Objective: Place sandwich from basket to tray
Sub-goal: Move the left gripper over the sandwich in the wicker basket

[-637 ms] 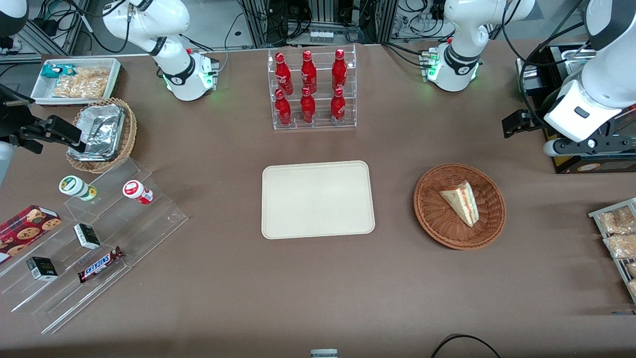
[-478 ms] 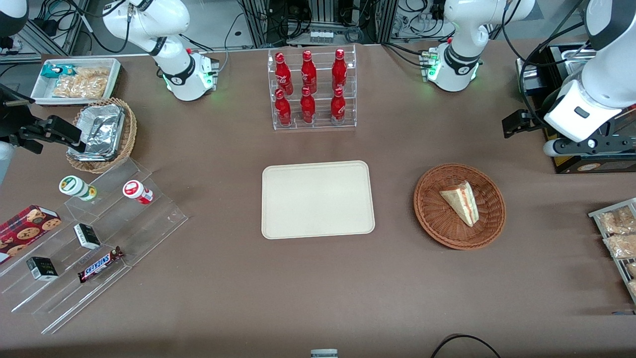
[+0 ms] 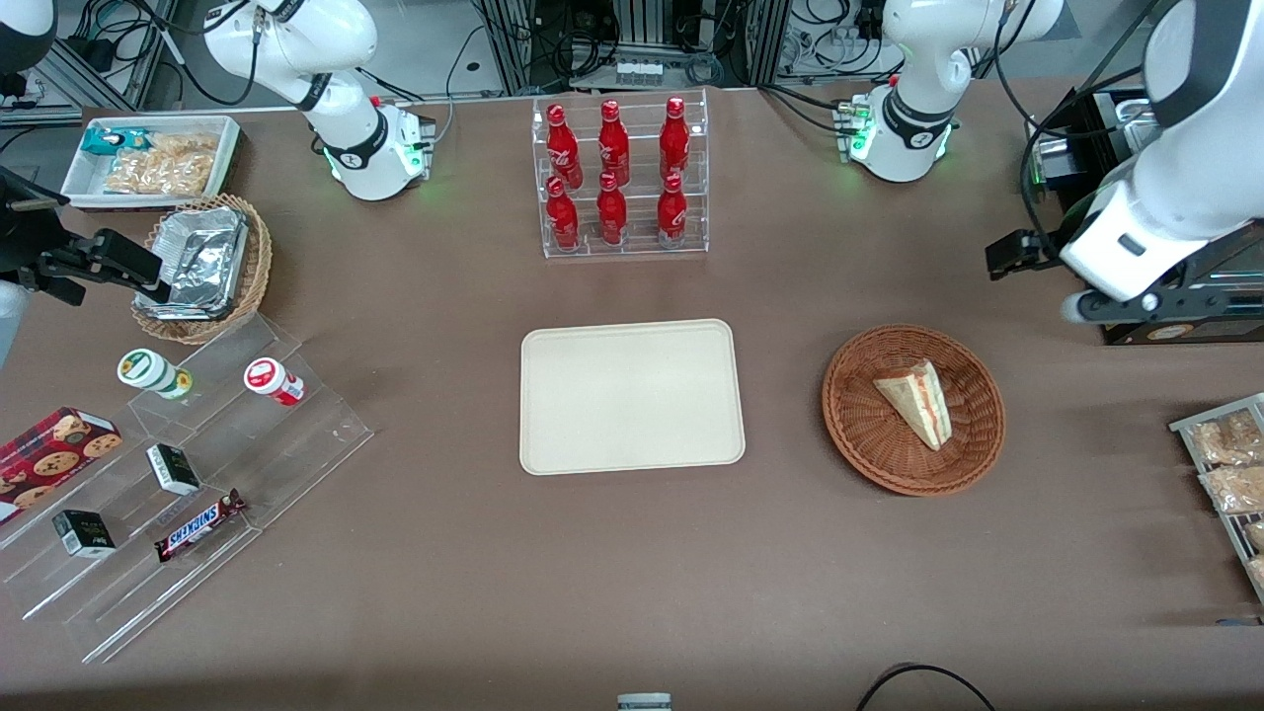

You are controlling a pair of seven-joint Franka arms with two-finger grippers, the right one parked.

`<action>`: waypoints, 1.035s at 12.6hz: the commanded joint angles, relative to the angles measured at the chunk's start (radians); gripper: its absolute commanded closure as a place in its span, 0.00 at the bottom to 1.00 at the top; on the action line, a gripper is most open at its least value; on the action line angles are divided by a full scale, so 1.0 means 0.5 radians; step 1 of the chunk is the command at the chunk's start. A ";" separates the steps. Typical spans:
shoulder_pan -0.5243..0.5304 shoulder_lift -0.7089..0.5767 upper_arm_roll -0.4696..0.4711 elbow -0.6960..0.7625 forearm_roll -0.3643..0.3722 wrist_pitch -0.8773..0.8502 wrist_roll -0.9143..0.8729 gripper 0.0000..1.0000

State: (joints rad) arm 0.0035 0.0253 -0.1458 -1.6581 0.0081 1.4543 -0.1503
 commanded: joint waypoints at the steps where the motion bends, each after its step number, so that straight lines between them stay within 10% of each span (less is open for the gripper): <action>1: -0.004 0.026 -0.012 -0.202 -0.004 0.226 0.022 0.00; 13: -0.007 0.081 -0.009 -1.139 0.014 1.568 -0.242 0.00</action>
State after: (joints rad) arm 0.0023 0.0789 -0.1515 -2.2171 0.0085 2.2203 -0.2136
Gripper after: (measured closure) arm 0.000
